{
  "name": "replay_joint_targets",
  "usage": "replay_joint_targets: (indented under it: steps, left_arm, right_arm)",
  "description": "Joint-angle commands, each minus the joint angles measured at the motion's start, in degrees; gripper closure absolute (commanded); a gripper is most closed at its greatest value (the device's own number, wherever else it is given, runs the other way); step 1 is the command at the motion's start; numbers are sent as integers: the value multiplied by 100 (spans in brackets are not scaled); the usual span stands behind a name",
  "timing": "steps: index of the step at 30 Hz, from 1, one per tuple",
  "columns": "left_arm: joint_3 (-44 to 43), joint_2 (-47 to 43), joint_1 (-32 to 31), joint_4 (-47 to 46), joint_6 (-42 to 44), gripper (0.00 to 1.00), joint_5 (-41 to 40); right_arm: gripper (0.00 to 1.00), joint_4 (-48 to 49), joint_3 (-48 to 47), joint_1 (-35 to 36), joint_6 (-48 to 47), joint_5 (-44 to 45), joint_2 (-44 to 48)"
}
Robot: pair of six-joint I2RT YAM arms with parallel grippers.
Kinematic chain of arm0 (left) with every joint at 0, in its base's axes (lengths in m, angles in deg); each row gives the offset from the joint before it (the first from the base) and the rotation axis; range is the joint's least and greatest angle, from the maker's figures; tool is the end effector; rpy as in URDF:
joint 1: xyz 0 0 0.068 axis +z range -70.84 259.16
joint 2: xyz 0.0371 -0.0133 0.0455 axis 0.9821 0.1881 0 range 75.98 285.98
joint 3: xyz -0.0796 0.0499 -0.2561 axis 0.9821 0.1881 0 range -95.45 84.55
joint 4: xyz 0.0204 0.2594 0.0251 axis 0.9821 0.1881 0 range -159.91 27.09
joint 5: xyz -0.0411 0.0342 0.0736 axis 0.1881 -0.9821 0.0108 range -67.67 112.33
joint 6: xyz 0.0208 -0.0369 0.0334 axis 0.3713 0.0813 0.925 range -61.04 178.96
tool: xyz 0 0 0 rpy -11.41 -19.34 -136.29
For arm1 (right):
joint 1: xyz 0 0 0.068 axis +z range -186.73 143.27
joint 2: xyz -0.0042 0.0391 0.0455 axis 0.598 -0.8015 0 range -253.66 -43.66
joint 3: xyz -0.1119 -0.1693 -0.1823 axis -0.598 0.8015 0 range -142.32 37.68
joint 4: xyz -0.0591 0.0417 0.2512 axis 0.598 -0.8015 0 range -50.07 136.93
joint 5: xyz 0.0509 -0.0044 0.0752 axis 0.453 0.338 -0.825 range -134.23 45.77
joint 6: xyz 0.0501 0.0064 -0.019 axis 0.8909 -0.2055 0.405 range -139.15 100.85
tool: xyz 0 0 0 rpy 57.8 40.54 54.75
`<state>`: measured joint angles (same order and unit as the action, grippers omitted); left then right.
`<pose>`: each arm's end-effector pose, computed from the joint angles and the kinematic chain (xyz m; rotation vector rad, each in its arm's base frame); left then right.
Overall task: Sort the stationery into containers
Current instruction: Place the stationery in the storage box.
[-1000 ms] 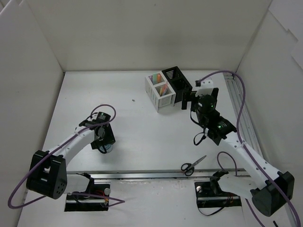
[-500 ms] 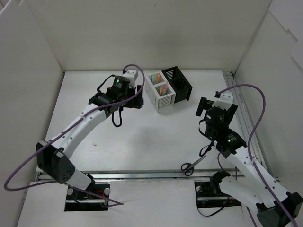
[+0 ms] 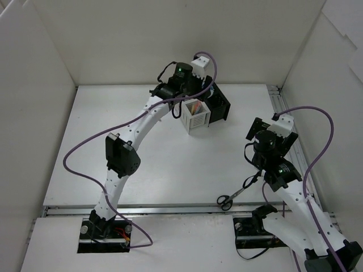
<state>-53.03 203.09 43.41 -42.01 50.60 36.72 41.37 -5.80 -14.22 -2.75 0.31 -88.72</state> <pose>0.4111 -0.3068 0.3950 0.6302 1.8316 -0.7574 0.1746 0.0452 0.3411 0.4808 1.5904 -0.1440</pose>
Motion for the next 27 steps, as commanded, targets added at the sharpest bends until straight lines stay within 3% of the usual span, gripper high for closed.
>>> replay_joint_targets:
  steps: [1,3,8,12,15,23,27]
  left_arm:
    - [-315,-28,-73,-1310,-60,79,46]
    - [-103,103,-73,-2082,-436,79,63]
    - [-909,971,-73,-2570,-965,76,99]
    - [-665,1131,-125,-3158,-1045,74,-242]
    - [-787,1412,-186,-3107,-729,71,-691]
    - [-691,1519,-240,-2905,-658,64,-569]
    - [-498,1352,-301,-2641,-509,65,-508]
  right_arm:
    - [2,205,33,-114,135,4,-108]
    - [2,205,15,-149,161,-93,-187]
    - [2,196,15,-202,161,-296,-302]
    - [2,196,77,-229,188,-358,-302]
    - [2,205,147,-255,188,-384,-267]
    - [2,205,191,-308,214,-340,-389]
    - [2,196,182,-334,197,-349,-460]
